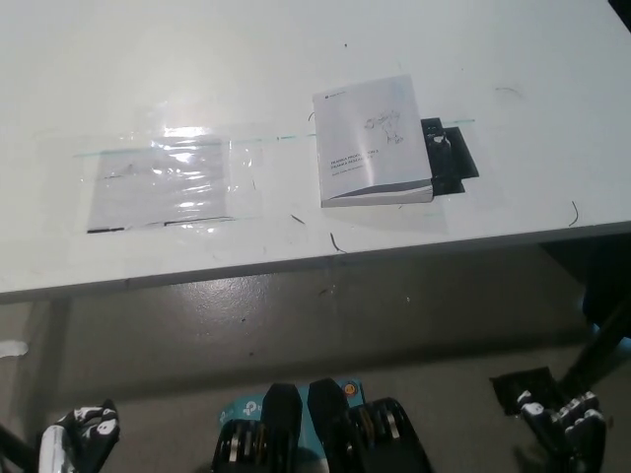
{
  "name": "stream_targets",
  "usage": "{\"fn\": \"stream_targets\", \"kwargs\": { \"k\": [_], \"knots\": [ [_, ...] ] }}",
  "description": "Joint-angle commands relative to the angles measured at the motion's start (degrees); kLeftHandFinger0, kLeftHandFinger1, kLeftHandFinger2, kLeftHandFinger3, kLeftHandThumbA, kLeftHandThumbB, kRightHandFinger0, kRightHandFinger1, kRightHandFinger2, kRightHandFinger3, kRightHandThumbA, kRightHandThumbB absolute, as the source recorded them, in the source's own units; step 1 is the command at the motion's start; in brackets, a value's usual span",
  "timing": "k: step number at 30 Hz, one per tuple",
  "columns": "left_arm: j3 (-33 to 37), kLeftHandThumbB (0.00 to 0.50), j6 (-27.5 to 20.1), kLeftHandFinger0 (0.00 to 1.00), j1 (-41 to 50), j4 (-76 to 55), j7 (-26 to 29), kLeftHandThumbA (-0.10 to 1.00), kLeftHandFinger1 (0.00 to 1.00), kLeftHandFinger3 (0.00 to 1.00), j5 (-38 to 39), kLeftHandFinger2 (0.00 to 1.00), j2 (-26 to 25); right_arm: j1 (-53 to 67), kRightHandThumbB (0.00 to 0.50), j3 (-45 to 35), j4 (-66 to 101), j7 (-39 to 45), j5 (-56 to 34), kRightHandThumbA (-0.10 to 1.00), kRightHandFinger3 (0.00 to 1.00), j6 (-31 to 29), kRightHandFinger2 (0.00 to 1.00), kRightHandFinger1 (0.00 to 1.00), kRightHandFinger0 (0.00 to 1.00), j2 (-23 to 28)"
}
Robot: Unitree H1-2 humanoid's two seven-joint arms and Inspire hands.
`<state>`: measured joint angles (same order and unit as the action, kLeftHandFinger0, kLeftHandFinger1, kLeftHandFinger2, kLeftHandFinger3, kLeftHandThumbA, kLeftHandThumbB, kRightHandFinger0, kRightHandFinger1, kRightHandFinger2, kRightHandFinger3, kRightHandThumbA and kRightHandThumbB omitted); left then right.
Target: The robot uses its right hand to slide under the cover of the book kept in the middle of the desk and open it
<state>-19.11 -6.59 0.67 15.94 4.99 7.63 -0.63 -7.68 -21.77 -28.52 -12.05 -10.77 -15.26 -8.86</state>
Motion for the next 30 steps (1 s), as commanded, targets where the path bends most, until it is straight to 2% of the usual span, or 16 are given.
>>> {"fn": "stream_targets", "kwargs": {
  "k": [1, 3, 4, 5, 6, 8, 9, 10, 11, 14, 15, 19, 24, 28, 29, 30],
  "knots": [
    [-0.3, 0.0, -2.5, 0.59, -0.9, -0.7, 1.4, 0.64, 0.6, 0.8, 0.8, 0.66, 0.0, -0.4, 0.132, -1.3, 8.7, -2.0, -3.8, 0.99, 0.84, 2.0, 0.62, 0.57, 0.43, -0.7],
    [-0.4, 0.004, -1.6, 0.59, -1.0, -1.0, 2.3, 0.64, 0.59, 0.79, 0.2, 0.64, 0.0, -0.5, 0.127, -1.5, 10.7, -2.4, -4.1, 1.0, 0.88, 2.8, 0.68, 0.6, 0.47, -0.5],
    [-0.3, 0.0, -1.7, 0.6, -1.0, -1.2, 2.1, 0.64, 0.6, 0.79, 0.5, 0.65, 0.0, -1.6, 0.163, -3.2, 15.6, -4.0, -7.3, 0.94, 0.92, 5.5, 0.71, 0.64, 0.49, -0.9],
    [-0.1, 0.0, -1.7, 0.6, -1.0, -1.1, 2.2, 0.64, 0.6, 0.8, 0.1, 0.65, -0.1, -2.3, 0.171, -4.1, 19.0, -6.3, -7.5, 0.92, 0.94, 7.9, 0.71, 0.62, 0.46, -0.9],
    [-0.1, 0.0, -1.6, 0.6, -0.9, -1.1, 2.4, 0.64, 0.6, 0.8, 0.0, 0.65, -0.1, -2.6, 0.147, -4.1, 20.4, -7.5, -5.5, 0.94, 0.97, 8.8, 0.74, 0.66, 0.45, -0.5],
    [0.0, 0.0, -1.3, 0.6, -0.8, -1.3, 2.8, 0.65, 0.6, 0.8, -0.3, 0.65, 0.0, -3.4, 0.126, -4.5, 23.3, -8.0, -6.0, 0.98, 1.0, 10.8, 0.84, 0.74, 0.53, 0.0],
    [0.1, 0.0, -1.9, 0.61, -0.6, -1.2, 2.6, 0.65, 0.61, 0.81, -0.2, 0.66, 0.0, -4.0, 0.133, -4.8, 25.6, -7.6, -7.5, 0.98, 1.0, 12.4, 0.91, 0.83, 0.63, 0.4],
    [0.0, 0.0, -2.9, 0.6, -0.5, -0.5, 2.3, 0.65, 0.61, 0.81, 0.1, 0.66, -0.2, -5.7, 0.095, -5.3, 29.7, -8.9, -7.9, 0.99, 1.0, 15.1, 0.98, 0.93, 0.73, 1.4],
    [-0.1, 0.005, -2.4, 0.6, -0.5, -0.7, 2.6, 0.65, 0.61, 0.81, 0.5, 0.67, 0.0, -6.6, 0.085, -5.4, 31.9, -9.7, -7.9, 0.99, 1.0, 17.2, 1.0, 0.94, 0.74, 1.8],
    [-0.1, 0.0, -2.6, 0.6, -0.6, -0.7, 2.7, 0.65, 0.61, 0.81, 0.5, 0.67, 0.0, -8.7, 0.089, -5.5, 34.4, -10.3, -7.5, 1.0, 1.0, 19.5, 1.0, 0.95, 0.75, 3.3],
    [-0.2, 0.0, -2.6, 0.6, -0.6, -0.8, 2.2, 0.64, 0.62, 0.82, 1.3, 0.68, 0.1, -11.0, 0.06, -5.5, 36.3, -10.6, -7.5, 1.0, 1.0, 20.8, 1.0, 0.98, 0.79, 4.5],
    [0.1, 0.0, -2.4, 0.59, -0.7, -0.7, 2.9, 0.65, 0.61, 0.81, 0.2, 0.68, -0.2, -15.4, 0.088, -5.0, 38.4, -11.8, -6.5, 1.0, 1.0, 24.9, 1.0, 1.0, 0.84, 7.1],
    [0.1, 0.0, -2.1, 0.63, -0.5, -1.0, 3.1, 0.66, 0.62, 0.82, 0.2, 0.69, -0.4, -24.3, 0.06, -3.5, 40.1, -12.5, -5.7, 1.0, 1.0, 31.7, 1.0, 1.0, 0.82, 11.3],
    [-0.4, 0.0, -1.7, 0.63, -0.7, -1.1, 2.9, 0.66, 0.63, 0.83, 1.5, 0.7, -0.3, -28.7, 0.071, -2.5, 38.4, -12.6, -4.8, 1.0, 1.0, 32.8, 1.0, 1.0, 0.81, 12.6],
    [-0.4, 0.0, -1.6, 0.62, -0.9, -1.0, 2.9, 0.67, 0.63, 0.83, 1.5, 0.7, -0.4, -28.8, 0.115, -2.5, 38.3, -12.7, -4.8, 0.86, 1.0, 32.9, 1.0, 0.98, 0.78, 12.6],
    [-0.4, 0.0, -1.8, 0.63, -0.9, -1.0, 2.3, 0.67, 0.64, 0.84, 1.9, 0.72, -0.6, -30.5, 0.072, -1.2, 36.3, -11.4, -4.6, 1.0, 1.0, 32.3, 1.0, 1.0, 0.84, 13.2]
  ]
}}
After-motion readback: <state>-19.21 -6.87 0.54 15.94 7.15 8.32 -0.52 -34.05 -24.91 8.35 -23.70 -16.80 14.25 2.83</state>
